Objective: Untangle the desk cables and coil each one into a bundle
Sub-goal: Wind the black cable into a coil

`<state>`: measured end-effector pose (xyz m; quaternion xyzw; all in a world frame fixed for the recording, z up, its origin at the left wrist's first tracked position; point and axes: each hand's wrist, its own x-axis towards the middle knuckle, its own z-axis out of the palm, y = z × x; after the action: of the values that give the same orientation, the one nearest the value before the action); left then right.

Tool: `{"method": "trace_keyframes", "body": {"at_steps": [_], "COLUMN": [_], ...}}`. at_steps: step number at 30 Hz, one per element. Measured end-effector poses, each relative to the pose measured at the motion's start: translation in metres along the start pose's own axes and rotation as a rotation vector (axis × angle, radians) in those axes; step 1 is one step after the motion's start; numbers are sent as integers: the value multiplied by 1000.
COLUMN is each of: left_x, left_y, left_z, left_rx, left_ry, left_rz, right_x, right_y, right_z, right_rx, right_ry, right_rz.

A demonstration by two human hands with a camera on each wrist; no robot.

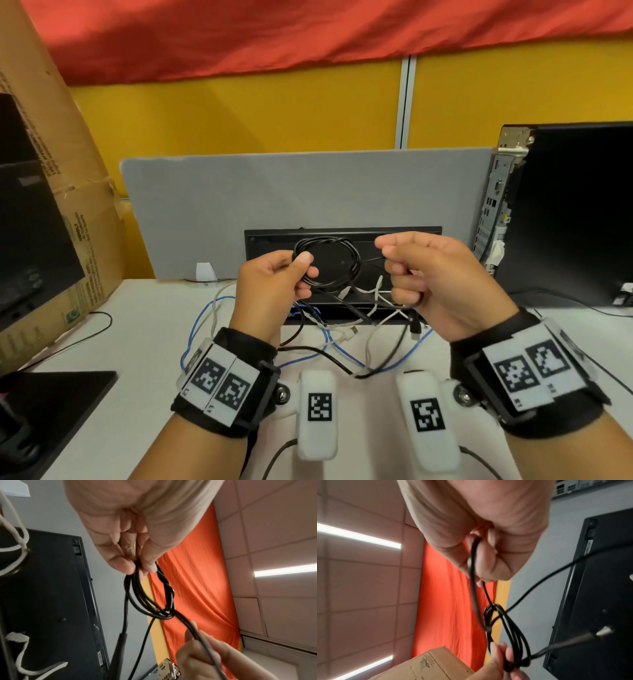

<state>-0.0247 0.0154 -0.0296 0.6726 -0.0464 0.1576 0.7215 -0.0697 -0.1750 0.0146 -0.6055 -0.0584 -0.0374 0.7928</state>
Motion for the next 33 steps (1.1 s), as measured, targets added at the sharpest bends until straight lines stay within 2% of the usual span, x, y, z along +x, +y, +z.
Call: {"method": "trace_keyframes", "body": {"at_steps": [4,9,13,16,19,21,24,26,29,33], "left_x": [6,13,9,8,7,7,8,9,8,4], "left_y": [-1,2,1,1,3,3,5,5,6,10], "left_z": [-9,-21,-15,-13,-14,-16,-19,-21,-21,-18], "left_rx": [-36,-139,-153,-176,-161,-139,-187,-232,-274,-372], "left_ry": [123,193,210,242,287,307,320,323,301,211], "left_rz": [7,-18,-3,-3,23,32,-10,-49,-97,-124], "right_x": [-3,-7,-8,-9,-10,-11,-9,-5,0,5], "right_y": [-7,-18,-18,-16,-18,-20,-22,-19,-12,-5], "right_z": [-6,-16,-20,-19,-20,-22,-25,-27,-29,-24], "right_rx": [-160,-173,-471,-625,-520,-471,-437,-353,-370,-559], "right_ry": [31,47,90,7,-136,-164,46,126,120,8], "right_rz": [-72,-117,-176,-197,-56,-67,-322,-375,-316,-178]}}
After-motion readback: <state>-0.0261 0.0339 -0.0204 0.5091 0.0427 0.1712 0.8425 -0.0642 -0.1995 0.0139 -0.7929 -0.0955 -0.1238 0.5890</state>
